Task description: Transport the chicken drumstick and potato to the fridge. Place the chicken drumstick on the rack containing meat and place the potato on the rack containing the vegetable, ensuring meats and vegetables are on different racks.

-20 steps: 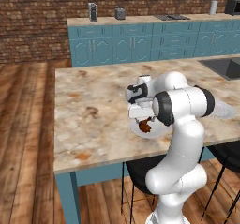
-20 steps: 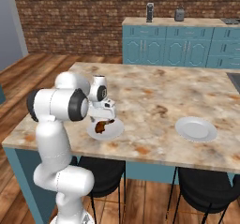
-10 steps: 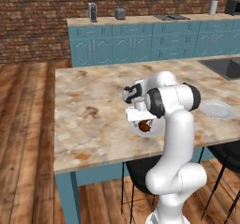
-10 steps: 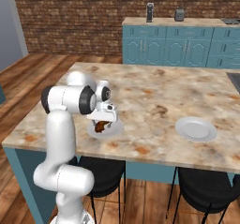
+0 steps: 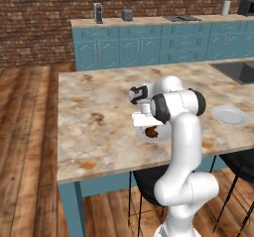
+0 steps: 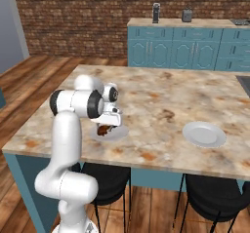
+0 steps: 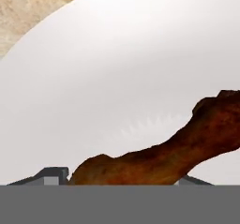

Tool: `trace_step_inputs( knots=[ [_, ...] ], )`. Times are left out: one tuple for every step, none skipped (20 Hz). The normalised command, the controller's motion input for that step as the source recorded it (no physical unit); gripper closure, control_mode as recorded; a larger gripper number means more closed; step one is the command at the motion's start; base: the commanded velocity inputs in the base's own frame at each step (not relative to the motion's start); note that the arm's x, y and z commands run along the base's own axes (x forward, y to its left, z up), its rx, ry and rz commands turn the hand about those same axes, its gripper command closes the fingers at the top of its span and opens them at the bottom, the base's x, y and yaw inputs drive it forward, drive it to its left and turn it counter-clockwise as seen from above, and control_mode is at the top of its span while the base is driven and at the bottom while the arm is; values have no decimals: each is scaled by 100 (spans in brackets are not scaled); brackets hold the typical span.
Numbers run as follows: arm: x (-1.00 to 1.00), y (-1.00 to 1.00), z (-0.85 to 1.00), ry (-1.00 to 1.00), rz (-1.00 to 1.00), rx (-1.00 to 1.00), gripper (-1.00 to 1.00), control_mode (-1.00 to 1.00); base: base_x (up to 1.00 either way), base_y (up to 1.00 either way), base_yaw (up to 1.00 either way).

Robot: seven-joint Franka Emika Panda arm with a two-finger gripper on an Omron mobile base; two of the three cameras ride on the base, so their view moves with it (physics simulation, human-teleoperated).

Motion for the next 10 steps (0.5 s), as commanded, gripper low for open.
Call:
trace_step_inputs(
  knots=[
    [-26,0,-14,9,-13,0,100,-100,0,0,0],
    [-19,0,-11,7,-14,0,100,-100,0,0,0],
    [-18,0,-7,3,-16,0,100,-100,0,0,0],
    [-13,0,-10,3,-17,0,100,-100,0,0,0],
    [-11,0,-6,1,-18,0,100,-100,0,0,0],
    [-14,0,0,0,-19,0,100,-100,0,0,0],
    [-15,0,0,0,-20,2,100,-100,0,0,0],
    [-24,0,29,0,-19,4,100,-100,0,0,0],
    [-39,0,44,0,-20,8,100,-100,0,0,0],
    [-50,0,40,0,-19,7,100,-100,0,0,0]
  ],
)
